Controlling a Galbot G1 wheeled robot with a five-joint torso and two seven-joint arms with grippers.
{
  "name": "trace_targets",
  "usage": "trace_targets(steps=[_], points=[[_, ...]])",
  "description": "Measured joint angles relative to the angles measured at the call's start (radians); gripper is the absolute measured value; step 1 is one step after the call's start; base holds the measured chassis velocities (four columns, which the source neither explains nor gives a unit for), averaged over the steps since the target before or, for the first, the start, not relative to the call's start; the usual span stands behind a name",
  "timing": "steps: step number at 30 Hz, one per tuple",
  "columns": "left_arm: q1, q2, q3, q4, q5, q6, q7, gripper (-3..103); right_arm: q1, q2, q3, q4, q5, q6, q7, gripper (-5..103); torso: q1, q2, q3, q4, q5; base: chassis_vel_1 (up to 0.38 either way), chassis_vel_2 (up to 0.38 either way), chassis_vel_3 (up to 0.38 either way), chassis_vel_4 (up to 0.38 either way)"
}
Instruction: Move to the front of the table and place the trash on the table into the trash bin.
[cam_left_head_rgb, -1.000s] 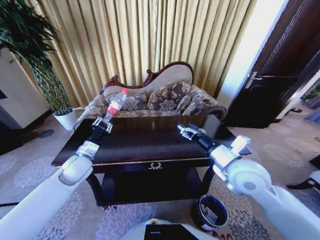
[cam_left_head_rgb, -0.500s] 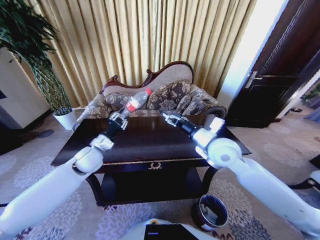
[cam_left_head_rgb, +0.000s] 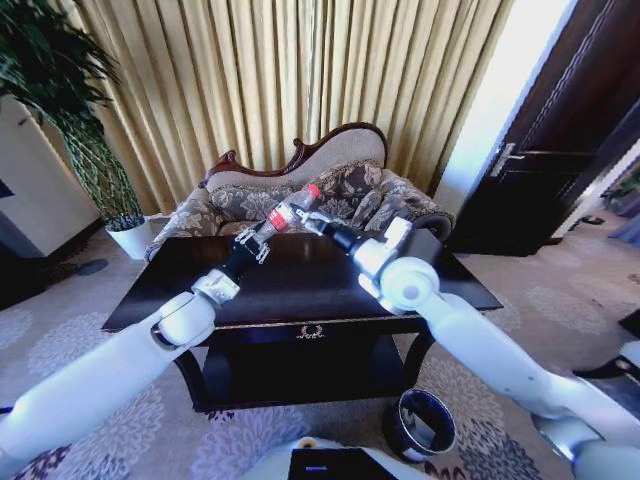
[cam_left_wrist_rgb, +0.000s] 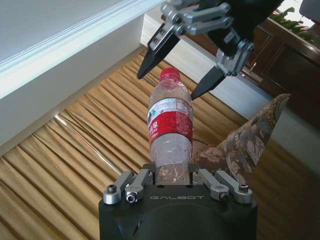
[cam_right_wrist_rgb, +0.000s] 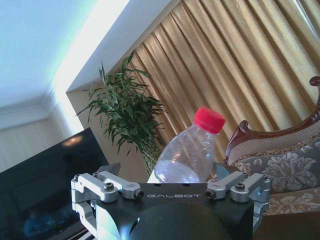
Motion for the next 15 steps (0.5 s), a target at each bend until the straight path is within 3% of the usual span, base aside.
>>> trace_targets(steps=[15], points=[[-0.02,-0.024,0.059,-0.027,0.003,0.02,-0.009,28,0.089,0.042,-0.08,-0.044,-0.016,-0.001,0.013,102,0.0,0.0,0.0,0.0,0.0,0.0,0.0,0.0,0.0]])
